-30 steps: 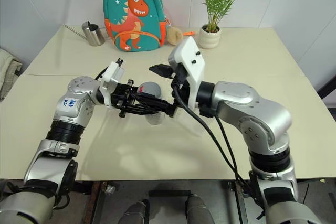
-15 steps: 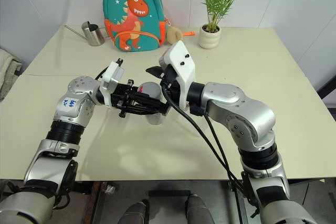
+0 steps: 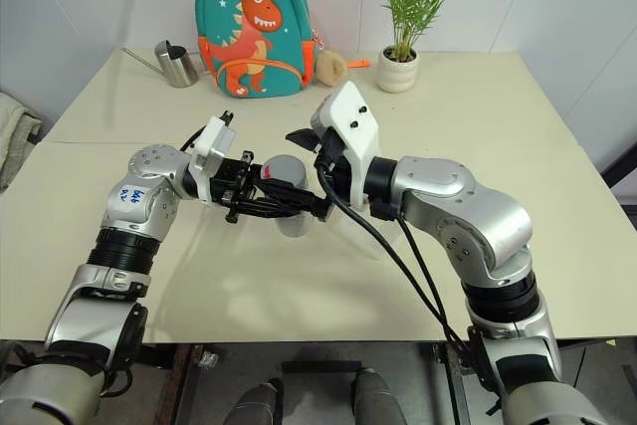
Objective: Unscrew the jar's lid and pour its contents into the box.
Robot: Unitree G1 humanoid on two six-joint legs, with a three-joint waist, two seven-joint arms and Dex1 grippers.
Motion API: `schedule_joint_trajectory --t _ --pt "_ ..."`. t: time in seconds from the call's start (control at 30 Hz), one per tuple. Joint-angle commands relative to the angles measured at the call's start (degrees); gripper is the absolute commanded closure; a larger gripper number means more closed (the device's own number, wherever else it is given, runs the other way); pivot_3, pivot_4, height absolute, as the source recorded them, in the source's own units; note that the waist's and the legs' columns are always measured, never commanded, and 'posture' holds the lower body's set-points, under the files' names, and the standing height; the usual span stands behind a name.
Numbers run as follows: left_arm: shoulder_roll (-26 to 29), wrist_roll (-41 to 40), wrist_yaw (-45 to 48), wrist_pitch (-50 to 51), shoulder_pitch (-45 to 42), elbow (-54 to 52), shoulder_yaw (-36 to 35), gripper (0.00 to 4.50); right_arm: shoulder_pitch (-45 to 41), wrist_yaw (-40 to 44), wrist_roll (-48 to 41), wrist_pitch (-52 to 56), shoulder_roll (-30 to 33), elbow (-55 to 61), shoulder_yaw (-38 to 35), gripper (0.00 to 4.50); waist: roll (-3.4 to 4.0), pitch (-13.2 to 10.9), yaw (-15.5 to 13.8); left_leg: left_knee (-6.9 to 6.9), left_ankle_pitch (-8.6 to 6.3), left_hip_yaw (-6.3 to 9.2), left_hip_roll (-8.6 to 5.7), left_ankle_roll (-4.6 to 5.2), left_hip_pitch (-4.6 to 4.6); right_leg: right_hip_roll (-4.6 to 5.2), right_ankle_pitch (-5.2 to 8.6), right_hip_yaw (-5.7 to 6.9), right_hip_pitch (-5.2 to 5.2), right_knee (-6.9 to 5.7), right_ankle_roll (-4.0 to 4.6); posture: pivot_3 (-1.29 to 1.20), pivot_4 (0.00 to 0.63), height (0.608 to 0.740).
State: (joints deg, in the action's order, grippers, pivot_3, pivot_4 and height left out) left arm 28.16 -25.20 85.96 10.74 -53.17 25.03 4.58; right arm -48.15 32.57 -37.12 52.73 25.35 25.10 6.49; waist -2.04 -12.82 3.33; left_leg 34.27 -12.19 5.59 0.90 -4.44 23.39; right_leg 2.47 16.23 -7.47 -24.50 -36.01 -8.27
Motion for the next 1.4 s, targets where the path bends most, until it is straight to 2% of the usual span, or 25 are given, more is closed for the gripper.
schedule_joint_trajectory --t 0.03,1.4 --pt "0.7 -0.2 1.8 -0.6 -1.0 -1.6 -0.8 2.56 0.2 0.2 0.1 -0.5 1.3 1.6 -1.9 0.03 0.0 0.0 0.0 0.0 0.0 0.0 0.0 0.0 0.0 0.0 0.0 0.0 0.0 0.0 0.0 0.0 0.15 0.74" --pt "0.1 0.5 1.2 -1.8 -1.4 -0.7 -0.8 2.56 0.0 3.4 -0.9 -0.7 3.4 3.8 -1.2 0.03 0.0 0.0 0.0 0.0 0.0 0.0 0.0 0.0 0.0 0.0 0.0 0.0 0.0 0.0 0.0 0.0 0.15 0.74"
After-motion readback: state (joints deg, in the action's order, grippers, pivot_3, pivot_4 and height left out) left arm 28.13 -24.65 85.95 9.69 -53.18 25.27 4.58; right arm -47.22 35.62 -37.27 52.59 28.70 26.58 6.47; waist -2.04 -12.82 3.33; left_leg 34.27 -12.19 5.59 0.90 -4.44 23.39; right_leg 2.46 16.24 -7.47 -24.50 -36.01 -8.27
